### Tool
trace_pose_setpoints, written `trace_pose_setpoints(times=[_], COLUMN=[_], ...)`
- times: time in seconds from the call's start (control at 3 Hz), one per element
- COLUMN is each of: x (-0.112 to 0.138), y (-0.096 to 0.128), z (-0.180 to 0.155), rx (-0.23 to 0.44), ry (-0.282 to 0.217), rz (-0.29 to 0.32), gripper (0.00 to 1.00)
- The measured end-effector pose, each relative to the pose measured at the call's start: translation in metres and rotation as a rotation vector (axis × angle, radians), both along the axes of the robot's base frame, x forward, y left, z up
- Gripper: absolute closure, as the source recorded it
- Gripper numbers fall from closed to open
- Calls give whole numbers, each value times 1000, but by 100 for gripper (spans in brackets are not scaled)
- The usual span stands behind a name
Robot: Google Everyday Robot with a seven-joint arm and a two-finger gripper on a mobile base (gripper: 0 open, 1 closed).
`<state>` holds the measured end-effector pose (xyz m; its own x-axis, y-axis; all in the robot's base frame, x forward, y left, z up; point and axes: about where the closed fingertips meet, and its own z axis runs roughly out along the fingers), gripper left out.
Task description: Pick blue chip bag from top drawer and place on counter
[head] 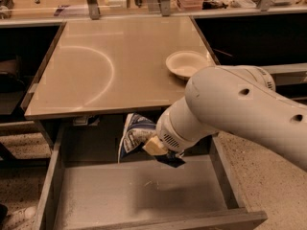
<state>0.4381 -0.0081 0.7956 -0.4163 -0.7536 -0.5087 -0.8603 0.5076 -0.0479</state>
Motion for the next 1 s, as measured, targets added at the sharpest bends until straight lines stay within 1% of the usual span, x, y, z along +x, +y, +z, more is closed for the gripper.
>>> trace_pose_setpoints(times=[0.33,0.67,1.0], x=[-6,3,27], y=[7,21,40], z=[41,85,115], rx=[5,5,2], ry=[-45,-109,-149], rz=[40,95,146], gripper=[100,100,100])
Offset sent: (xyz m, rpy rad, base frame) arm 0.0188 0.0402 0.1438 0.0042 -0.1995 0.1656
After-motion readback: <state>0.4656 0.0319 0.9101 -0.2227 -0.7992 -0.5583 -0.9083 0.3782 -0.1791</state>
